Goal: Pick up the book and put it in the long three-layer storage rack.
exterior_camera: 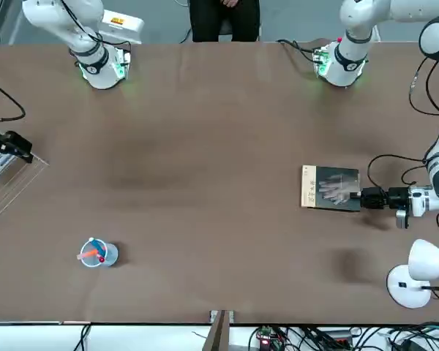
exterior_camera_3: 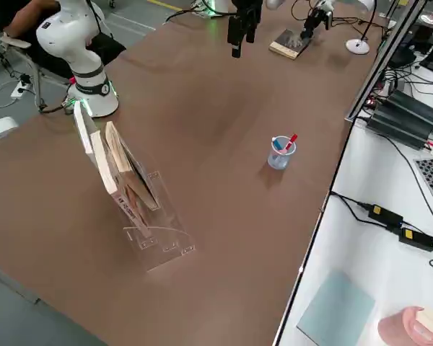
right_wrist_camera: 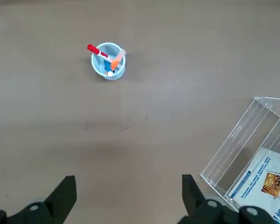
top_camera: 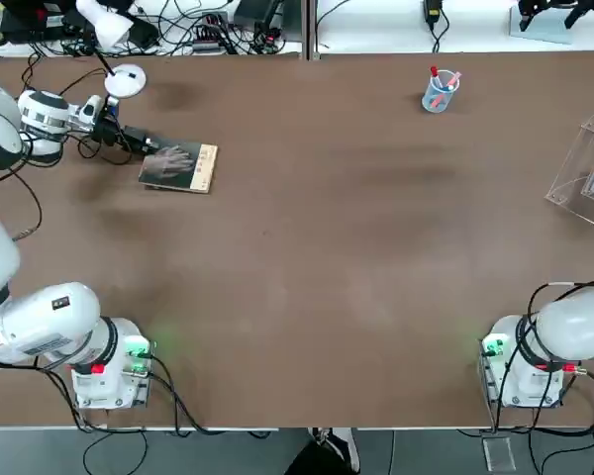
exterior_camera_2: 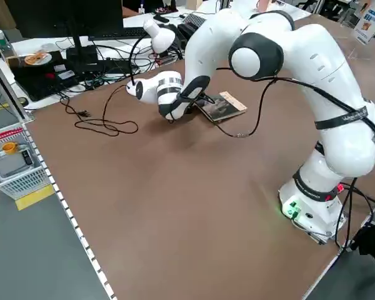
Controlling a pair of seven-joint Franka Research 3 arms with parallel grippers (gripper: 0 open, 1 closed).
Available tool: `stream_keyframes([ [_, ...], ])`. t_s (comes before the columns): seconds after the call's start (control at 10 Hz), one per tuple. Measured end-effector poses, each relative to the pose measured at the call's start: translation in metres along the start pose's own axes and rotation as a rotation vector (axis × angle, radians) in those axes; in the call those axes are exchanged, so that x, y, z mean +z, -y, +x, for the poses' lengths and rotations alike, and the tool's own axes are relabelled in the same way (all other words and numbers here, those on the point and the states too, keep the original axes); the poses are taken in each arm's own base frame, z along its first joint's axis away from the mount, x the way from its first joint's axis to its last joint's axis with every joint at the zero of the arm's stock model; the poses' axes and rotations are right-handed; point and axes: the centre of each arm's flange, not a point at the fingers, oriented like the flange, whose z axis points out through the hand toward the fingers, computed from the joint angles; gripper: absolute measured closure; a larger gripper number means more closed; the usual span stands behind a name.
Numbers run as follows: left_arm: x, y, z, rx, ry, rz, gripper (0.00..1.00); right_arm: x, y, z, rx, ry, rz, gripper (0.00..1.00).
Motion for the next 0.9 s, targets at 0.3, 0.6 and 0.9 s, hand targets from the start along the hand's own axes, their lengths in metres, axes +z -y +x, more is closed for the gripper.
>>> stream_keyframes([
  [0.3, 0.0, 0.0, 0.0, 0.0, 0.0, 0.0, 0.43, 0.0, 0.0, 0.0, 0.0, 0.0, 0.0, 0.0],
  [0.6, 0.0, 0.0, 0.0004, -0.002, -0.007, -0.004, 0.42, 0.0, 0.0, 0.0, 0.0, 0.0, 0.0, 0.0],
  [0.9, 0.001, 0.0008, 0.0003, 0.025, -0.013, -0.009, 0.43, 0.0, 0.0, 0.0, 0.0, 0.0, 0.0, 0.0],
])
